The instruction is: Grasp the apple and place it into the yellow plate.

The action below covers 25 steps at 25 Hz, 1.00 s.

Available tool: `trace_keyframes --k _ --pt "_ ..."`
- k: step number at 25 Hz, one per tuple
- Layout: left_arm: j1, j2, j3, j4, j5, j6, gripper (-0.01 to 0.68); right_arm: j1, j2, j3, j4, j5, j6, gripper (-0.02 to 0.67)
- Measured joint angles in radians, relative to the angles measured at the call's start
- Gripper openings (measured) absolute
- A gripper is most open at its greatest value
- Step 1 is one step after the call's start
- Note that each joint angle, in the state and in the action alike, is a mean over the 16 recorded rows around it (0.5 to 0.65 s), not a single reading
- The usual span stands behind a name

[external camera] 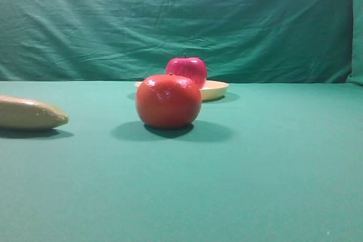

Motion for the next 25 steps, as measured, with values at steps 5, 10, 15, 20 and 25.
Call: trace_keyframes --k 5,10,15,20,25 --pt "0.000 0.000 0.000 0.000 0.000 0.000 0.157 -0.084 -0.050 0.062 0.017 0.002 0.000 0.000" --pt "0.000 0.000 0.000 0.000 0.000 0.000 0.157 -0.129 -0.064 0.112 0.039 -0.003 0.000 0.000" --pt "0.000 0.000 0.000 0.000 0.000 0.000 0.157 -0.139 -0.066 0.143 0.057 -0.014 -0.005 0.000" --pt "0.000 0.000 0.000 0.000 0.000 0.000 0.157 -0.139 -0.066 0.155 0.066 -0.027 -0.017 0.000" --pt "0.000 0.000 0.000 0.000 0.000 0.000 0.157 -0.139 -0.066 0.157 0.069 -0.036 -0.029 0.000"
